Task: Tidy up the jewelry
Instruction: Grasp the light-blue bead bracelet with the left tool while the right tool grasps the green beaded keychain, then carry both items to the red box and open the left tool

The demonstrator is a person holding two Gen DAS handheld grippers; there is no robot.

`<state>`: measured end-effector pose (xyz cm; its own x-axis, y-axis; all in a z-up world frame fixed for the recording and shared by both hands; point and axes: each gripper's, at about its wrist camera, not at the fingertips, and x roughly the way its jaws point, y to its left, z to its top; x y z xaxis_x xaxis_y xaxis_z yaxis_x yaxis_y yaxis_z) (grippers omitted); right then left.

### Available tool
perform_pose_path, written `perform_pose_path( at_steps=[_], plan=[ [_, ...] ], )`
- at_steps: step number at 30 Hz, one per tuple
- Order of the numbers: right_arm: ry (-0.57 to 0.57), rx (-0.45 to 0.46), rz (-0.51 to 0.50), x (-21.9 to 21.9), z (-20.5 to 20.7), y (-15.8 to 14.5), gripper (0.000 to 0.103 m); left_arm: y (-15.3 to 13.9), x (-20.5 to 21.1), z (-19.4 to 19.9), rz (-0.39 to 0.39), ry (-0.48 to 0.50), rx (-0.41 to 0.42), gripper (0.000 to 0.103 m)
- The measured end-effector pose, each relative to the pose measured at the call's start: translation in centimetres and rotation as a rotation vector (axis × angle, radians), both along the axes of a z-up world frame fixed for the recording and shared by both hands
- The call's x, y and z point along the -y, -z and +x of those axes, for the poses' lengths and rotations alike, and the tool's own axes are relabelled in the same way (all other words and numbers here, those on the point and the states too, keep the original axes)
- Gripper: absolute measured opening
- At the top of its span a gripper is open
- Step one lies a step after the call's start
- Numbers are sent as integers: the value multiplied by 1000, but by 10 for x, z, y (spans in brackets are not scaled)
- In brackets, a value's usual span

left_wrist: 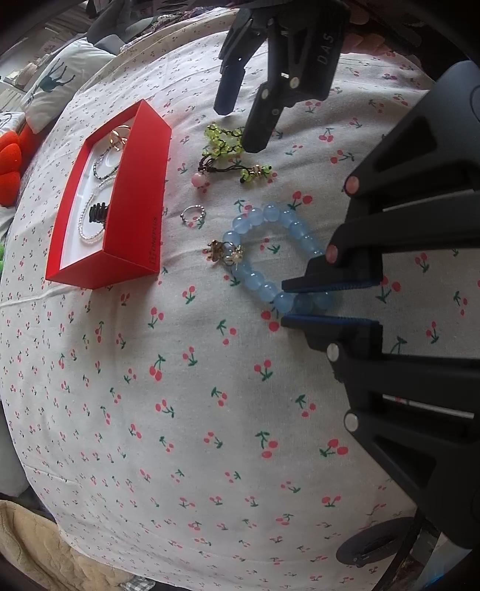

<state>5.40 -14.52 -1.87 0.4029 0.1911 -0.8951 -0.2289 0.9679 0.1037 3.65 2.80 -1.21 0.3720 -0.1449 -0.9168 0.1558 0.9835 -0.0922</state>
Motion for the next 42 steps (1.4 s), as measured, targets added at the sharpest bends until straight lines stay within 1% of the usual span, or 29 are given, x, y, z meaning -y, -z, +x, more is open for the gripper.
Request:
perform_pose_path(
  at_steps=[1,3,5,6,7,8,9,10,11,13,18,23,30,36,42],
  plan=[
    [3,-3,0,-1,1,1,68,0,-1,0,-1,0,0,13],
    [11,-6,0,-3,4,3,62,-1,-4,-3,-3,-3,0,13],
    [21,-2,-1,-3,6,4,51,-1,-8,-3,-10,-6,-2,13],
    [27,3,0,-3,7,4,48,-2,-9,-4,-16,-8,-2,13],
    [34,6,4,-3,8,4,42,-4,-10,-4,-25,-8,2,13],
    [39,8,12,-2,9,4,36,-6,-11,-4,-37,-8,8,13],
    [44,7,24,0,11,3,33,-9,-12,-4,-52,-6,16,13],
    [48,5,36,1,12,3,28,-13,-13,-5,-70,-5,24,13],
    [51,1,47,2,14,3,20,-17,-14,-5,-90,-3,34,13],
    [58,-8,62,4,16,3,10,-27,-16,-6,-130,2,55,13],
    [65,15,73,6,17,-6,8,-49,-16,-8,-214,19,112,13],
    [55,42,97,7,12,-20,7,-67,-14,-10,-251,38,160,13],
    [43,64,141,10,3,-37,7,-72,-17,-9,-253,14,173,13],
    [48,85,159,16,-4,-51,7,-69,-15,-7,-221,-10,167,13],
    [50,123,187,24,-7,-71,7,-75,-10,-5,-228,-11,184,13]
  ],
)
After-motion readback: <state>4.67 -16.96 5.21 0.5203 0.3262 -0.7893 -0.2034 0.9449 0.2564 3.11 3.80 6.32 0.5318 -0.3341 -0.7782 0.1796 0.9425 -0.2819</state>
